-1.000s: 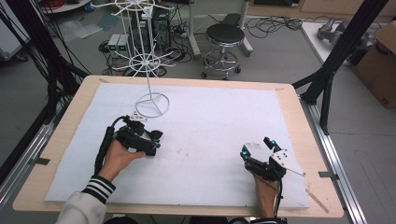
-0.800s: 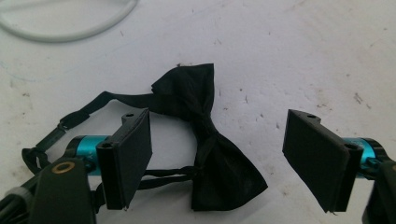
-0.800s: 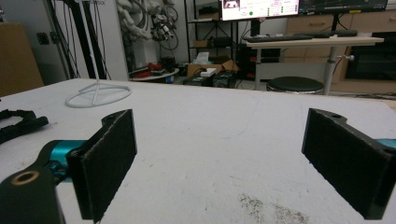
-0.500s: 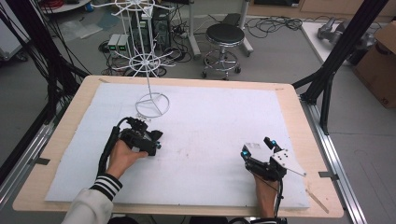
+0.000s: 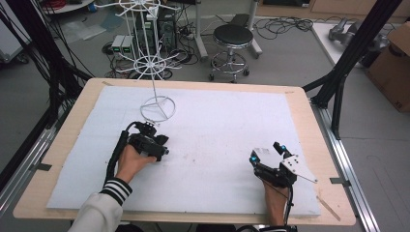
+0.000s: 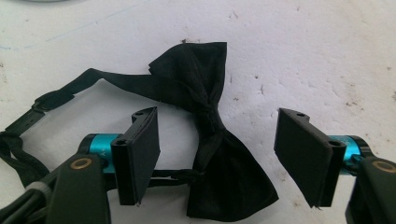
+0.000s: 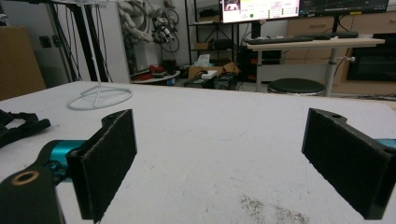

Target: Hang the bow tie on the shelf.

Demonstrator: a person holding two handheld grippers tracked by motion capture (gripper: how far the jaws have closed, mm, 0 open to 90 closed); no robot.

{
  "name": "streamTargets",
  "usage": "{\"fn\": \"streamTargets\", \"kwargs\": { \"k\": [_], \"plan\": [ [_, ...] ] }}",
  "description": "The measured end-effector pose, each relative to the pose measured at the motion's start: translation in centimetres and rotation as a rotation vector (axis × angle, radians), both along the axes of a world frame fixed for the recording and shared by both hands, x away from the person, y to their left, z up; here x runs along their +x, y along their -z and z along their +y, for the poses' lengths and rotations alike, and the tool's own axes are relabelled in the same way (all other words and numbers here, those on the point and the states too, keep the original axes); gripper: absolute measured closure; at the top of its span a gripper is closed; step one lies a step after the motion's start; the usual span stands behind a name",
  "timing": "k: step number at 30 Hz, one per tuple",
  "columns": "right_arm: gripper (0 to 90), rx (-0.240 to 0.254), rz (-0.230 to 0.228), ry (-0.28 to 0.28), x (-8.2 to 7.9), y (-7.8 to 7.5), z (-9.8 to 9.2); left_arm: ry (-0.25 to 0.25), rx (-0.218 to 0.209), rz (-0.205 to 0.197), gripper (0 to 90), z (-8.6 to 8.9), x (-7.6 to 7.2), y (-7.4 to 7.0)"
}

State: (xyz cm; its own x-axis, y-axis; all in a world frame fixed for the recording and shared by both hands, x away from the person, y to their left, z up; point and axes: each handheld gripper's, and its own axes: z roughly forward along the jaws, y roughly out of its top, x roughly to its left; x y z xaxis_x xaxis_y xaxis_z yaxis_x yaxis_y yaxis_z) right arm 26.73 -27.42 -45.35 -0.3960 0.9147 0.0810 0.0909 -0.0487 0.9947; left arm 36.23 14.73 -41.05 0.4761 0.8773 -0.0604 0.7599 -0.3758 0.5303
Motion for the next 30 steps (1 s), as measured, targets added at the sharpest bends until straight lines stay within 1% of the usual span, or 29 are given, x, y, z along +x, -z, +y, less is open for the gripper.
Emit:
{"fn": "streamTargets", "kwargs": {
  "k": [2, 4, 8, 14, 16, 18, 19, 21, 22, 26, 30],
  "plan": [
    [9.3, 0.004, -0.001, -0.001, -0.02, 0.00, 0.00, -0.003, 0.012, 0.002, 35.4, -0.11, -0.01, 0.08],
    [9.3, 0.002, -0.005, -0.001, 0.01, 0.00, -0.03, -0.004, 0.034, 0.006, 35.9, -0.16, 0.03, 0.20],
    [9.3, 0.006, -0.003, -0.001, 0.00, 0.00, -0.04, -0.012, 0.042, 0.007, 36.2, -0.33, 0.08, 0.36],
    [9.3, 0.005, -0.006, -0.003, 0.01, 0.01, -0.08, -0.018, 0.069, 0.011, 41.1, -0.48, 0.19, 0.54],
    [9.3, 0.007, -0.002, -0.003, -0.02, 0.00, -0.05, -0.009, 0.067, 0.015, 42.0, -0.50, 0.21, 0.58],
    [9.3, 0.008, -0.002, -0.003, -0.02, 0.00, -0.05, -0.015, 0.064, 0.009, 41.6, -0.58, 0.22, 0.63],
    [9.3, 0.006, -0.006, -0.002, 0.02, 0.00, -0.07, -0.015, 0.062, 0.013, 42.5, -0.59, 0.25, 0.64],
    [9.3, 0.007, -0.002, -0.003, -0.02, 0.01, -0.06, -0.020, 0.067, 0.013, 43.2, -0.62, 0.28, 0.71],
    [9.3, 0.006, -0.003, -0.002, -0.02, 0.00, -0.04, -0.016, 0.068, 0.015, 46.1, -0.62, 0.30, 0.77],
    [9.3, 0.005, -0.004, -0.003, 0.00, 0.00, -0.05, -0.006, 0.076, 0.012, 48.7, -0.76, 0.30, 0.85],
    [9.3, 0.004, -0.004, -0.003, 0.00, 0.00, -0.05, -0.009, 0.070, 0.010, 52.9, -0.68, 0.33, 0.81]
  ]
}}
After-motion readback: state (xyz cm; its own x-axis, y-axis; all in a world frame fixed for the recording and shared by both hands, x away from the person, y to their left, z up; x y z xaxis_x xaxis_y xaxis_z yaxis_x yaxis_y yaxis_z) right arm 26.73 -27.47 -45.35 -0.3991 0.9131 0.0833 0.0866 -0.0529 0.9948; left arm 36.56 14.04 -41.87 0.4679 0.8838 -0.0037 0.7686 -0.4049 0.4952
